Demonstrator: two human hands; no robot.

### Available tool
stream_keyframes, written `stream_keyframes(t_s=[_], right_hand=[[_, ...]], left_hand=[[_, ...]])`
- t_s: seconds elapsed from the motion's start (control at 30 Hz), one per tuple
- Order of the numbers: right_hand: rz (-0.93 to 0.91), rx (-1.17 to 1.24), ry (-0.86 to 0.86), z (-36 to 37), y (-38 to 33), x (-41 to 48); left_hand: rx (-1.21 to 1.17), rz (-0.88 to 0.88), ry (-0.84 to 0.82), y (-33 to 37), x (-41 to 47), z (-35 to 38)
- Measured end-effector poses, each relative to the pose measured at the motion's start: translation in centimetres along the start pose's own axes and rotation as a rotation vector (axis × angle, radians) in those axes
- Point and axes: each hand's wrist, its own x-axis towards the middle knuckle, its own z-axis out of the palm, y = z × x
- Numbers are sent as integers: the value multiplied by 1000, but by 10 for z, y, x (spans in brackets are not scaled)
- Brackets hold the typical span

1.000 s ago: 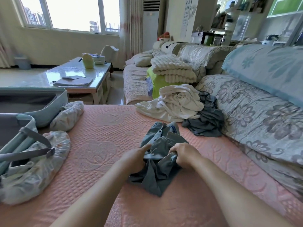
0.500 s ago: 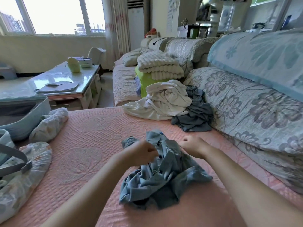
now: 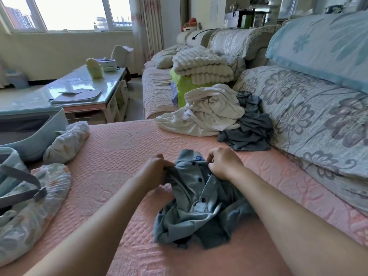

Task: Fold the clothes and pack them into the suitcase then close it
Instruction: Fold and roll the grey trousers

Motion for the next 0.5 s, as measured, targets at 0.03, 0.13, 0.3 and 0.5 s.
stream_keyframes(t_s=[0.03,0.13,0.3,0.5], right_hand=[[-29,29,60,1,-2,0],[-155,151,243,2,-18,-6],[-318,202,-79,11,-67,-24],[-176,238,-60,26,-72,-25]], left_hand=[[-74,-83,102,-13,-7,-4],[320,17,389,-35,-37,-38],[512,-387,-155,-35,-82,-75],[422,-372,-386,-29,-88,-63]])
